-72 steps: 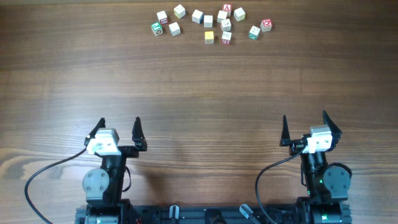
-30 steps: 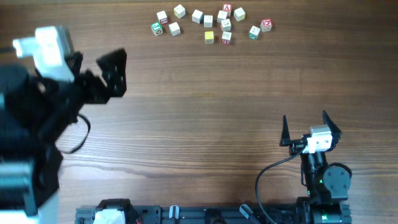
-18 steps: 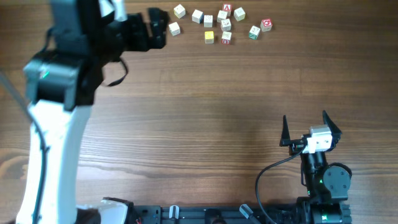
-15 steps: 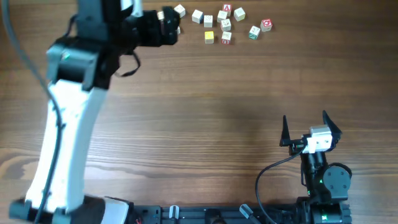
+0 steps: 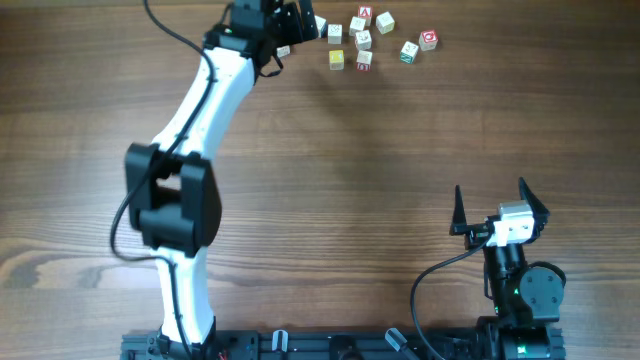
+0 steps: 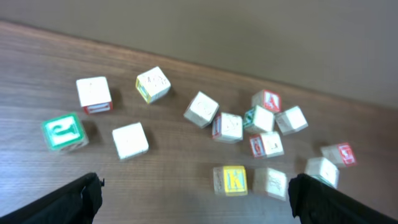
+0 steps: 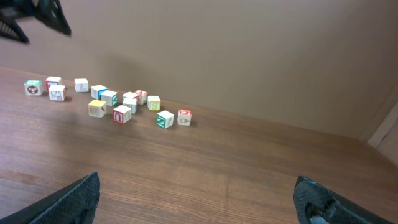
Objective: Form a circle
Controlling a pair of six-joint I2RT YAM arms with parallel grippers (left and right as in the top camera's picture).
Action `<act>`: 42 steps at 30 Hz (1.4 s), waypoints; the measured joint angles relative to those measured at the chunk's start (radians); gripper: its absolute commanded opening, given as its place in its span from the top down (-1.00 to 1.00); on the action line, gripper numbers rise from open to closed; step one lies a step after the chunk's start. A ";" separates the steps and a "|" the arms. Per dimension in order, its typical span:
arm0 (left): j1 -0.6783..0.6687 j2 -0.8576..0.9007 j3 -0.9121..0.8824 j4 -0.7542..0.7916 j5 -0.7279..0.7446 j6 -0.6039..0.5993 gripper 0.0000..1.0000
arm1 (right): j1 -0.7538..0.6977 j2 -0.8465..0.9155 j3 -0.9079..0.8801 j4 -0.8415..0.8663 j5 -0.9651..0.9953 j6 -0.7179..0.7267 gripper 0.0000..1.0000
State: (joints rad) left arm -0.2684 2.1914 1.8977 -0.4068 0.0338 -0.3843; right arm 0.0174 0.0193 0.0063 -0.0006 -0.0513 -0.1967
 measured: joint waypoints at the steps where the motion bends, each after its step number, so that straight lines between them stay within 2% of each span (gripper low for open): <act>1: 0.000 0.028 0.000 0.040 -0.004 -0.019 -1.00 | 0.000 0.000 0.000 0.000 0.000 0.000 -0.99; 10: 0.000 0.212 0.000 0.271 -0.079 -0.082 -1.00 | 0.000 0.000 0.000 0.000 0.000 0.000 -1.00; 14: 0.000 0.275 0.000 0.381 -0.114 -0.086 -0.90 | 0.000 0.000 0.000 0.000 0.000 0.000 -1.00; 17: 0.000 0.317 0.001 0.407 -0.120 -0.089 -0.87 | 0.000 0.000 0.000 0.000 0.000 0.000 -0.99; 19: 0.000 0.342 0.001 0.424 -0.120 -0.090 -0.70 | 0.000 0.000 0.000 0.000 0.000 0.000 -0.99; 22: 0.001 0.360 0.005 0.458 -0.131 -0.092 -0.25 | 0.000 0.000 0.000 0.000 0.000 0.000 -0.99; 23: 0.002 0.362 0.005 0.460 -0.132 -0.092 -0.18 | 0.000 0.000 0.000 0.000 0.000 0.000 -0.99; 25: 0.003 0.365 0.005 0.461 -0.134 -0.091 0.10 | 0.000 0.000 0.000 0.000 0.000 0.000 -0.99; 26: 0.003 0.366 0.005 0.460 -0.135 -0.093 0.19 | 0.000 0.000 0.000 0.000 0.000 0.000 -0.99; 33: 0.002 0.363 0.012 0.434 -0.136 -0.093 0.53 | 0.000 0.000 0.000 0.000 0.000 0.000 -1.00; 38: 0.001 0.293 0.013 0.235 -0.137 -0.093 0.53 | 0.000 0.000 0.000 0.000 0.000 0.000 -0.99; 42: 0.000 0.161 0.008 0.042 -0.138 -0.093 0.64 | 0.000 0.000 0.000 0.001 0.000 0.000 -0.99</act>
State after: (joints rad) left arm -0.2687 2.3524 1.9057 -0.3645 -0.1040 -0.4774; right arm 0.0174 0.0196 0.0063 0.0006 -0.0513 -0.1967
